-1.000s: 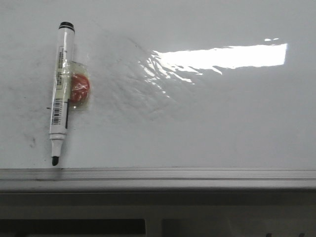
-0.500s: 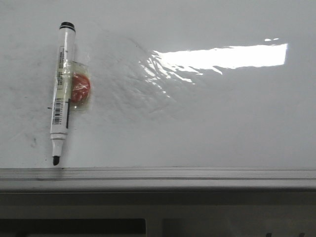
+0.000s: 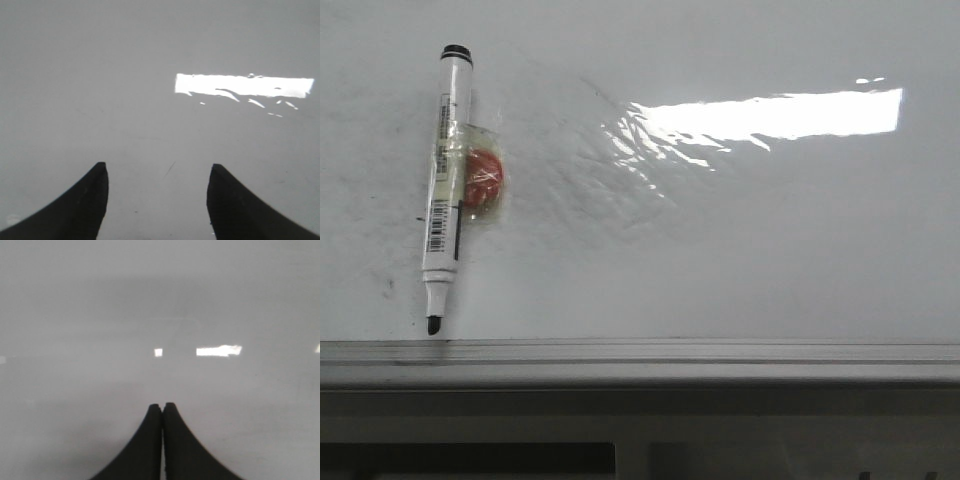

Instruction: Write number 8 on whiteboard

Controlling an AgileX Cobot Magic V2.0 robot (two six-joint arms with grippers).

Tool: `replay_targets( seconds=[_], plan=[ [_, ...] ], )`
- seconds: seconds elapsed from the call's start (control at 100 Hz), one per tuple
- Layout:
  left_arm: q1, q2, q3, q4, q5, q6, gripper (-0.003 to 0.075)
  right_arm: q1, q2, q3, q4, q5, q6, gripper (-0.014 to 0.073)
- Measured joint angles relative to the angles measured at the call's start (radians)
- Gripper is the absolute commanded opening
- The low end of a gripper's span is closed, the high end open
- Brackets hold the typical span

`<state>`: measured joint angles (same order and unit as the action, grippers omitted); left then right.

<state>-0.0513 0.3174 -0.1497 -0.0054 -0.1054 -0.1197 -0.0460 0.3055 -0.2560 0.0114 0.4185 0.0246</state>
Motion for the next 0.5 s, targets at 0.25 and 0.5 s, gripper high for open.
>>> replay_targets(
  seconds=[0.25, 0.5],
  plan=[
    [-0.275, 0.111, 0.000, 0.012, -0.058, 0.000, 0.0410, 0.000, 0.000, 0.000, 0.000, 0.000, 0.000, -0.0064],
    [-0.601, 0.282, 0.000, -0.021, -0.151, 0.000, 0.0410, 0.000, 0.000, 0.000, 0.000, 0.002, 0.000, -0.0064]
  ],
)
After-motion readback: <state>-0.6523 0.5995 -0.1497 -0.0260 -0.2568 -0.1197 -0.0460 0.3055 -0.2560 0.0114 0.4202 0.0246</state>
